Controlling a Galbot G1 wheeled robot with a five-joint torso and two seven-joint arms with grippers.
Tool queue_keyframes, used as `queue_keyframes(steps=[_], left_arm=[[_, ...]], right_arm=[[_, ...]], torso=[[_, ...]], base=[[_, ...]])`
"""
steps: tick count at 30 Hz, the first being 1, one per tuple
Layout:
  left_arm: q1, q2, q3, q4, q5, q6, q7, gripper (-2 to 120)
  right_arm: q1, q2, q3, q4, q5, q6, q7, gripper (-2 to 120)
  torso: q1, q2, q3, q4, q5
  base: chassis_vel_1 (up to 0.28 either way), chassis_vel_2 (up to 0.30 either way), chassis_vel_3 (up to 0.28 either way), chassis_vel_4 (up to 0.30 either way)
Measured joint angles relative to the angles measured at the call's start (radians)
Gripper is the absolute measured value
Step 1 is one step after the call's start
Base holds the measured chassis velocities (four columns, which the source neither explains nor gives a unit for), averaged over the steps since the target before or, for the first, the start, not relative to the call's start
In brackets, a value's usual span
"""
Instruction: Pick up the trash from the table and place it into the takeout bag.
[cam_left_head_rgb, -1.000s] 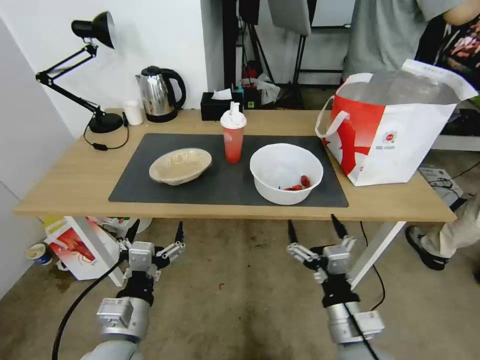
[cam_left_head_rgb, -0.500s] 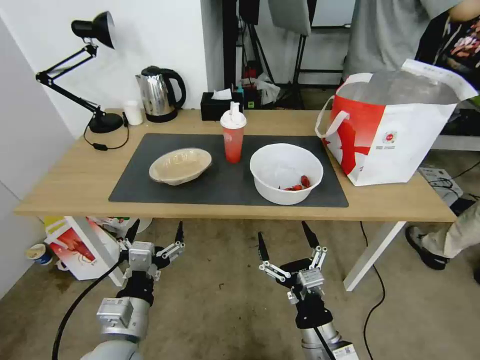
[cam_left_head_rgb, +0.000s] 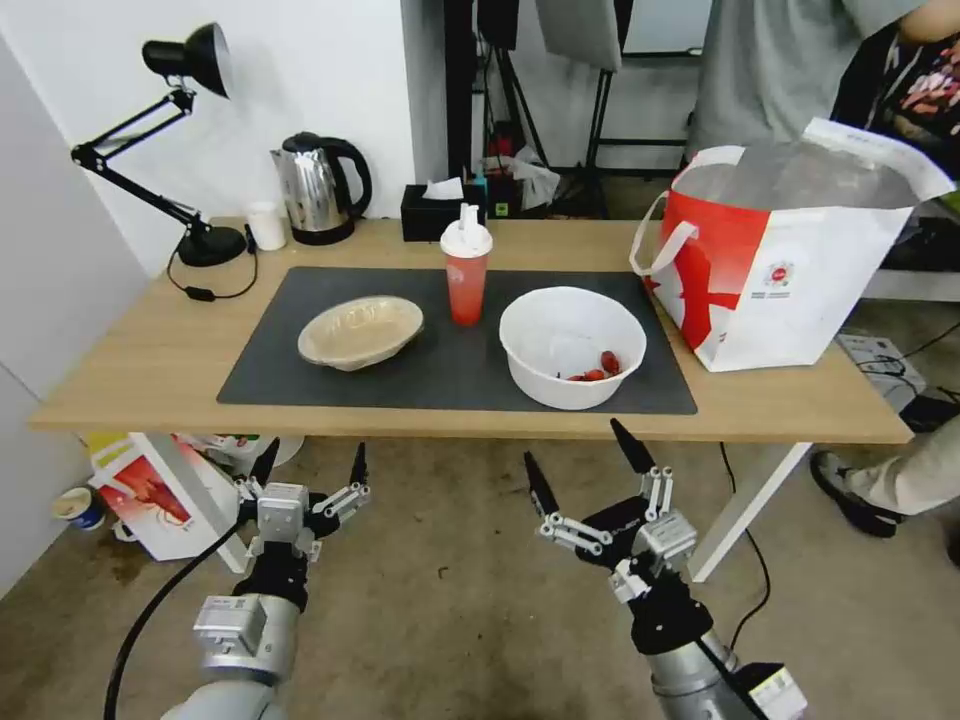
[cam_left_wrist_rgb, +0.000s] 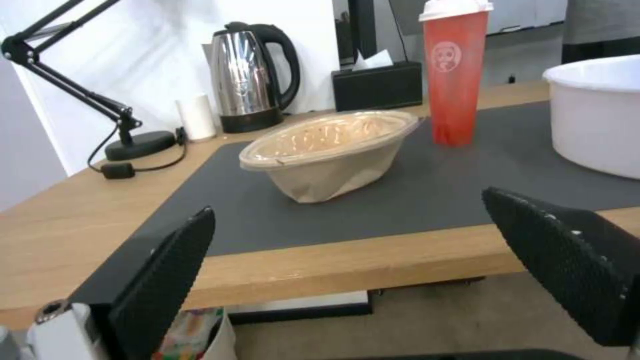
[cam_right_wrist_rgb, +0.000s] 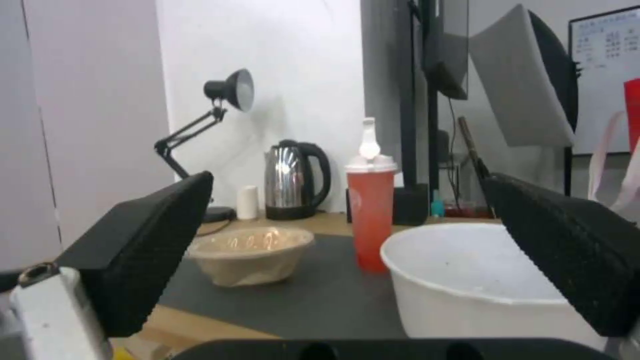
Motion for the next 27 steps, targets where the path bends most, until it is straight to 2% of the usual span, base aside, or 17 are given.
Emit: queue_keyframes(steps=[11, 27], left_arm=[[0.0, 0.0, 0.0, 0.0, 0.0, 0.0, 0.0, 100], [0.0, 0.0, 0.0, 0.0, 0.0, 0.0, 0.0, 100]], right_arm=[[0.042, -0.074, 0.032, 0.04, 0.103, -0.095, 0.004, 100], [0.02, -0.146, 0.06, 0.103, 0.102, -0.115, 0.006, 100]], torso=[[0.0, 0.0, 0.0, 0.0, 0.0001], [0.0, 0.0, 0.0, -0.0001, 0.0]], base=[[0.0, 0.0, 0.0, 0.0], [0.0, 0.0, 0.0, 0.0]])
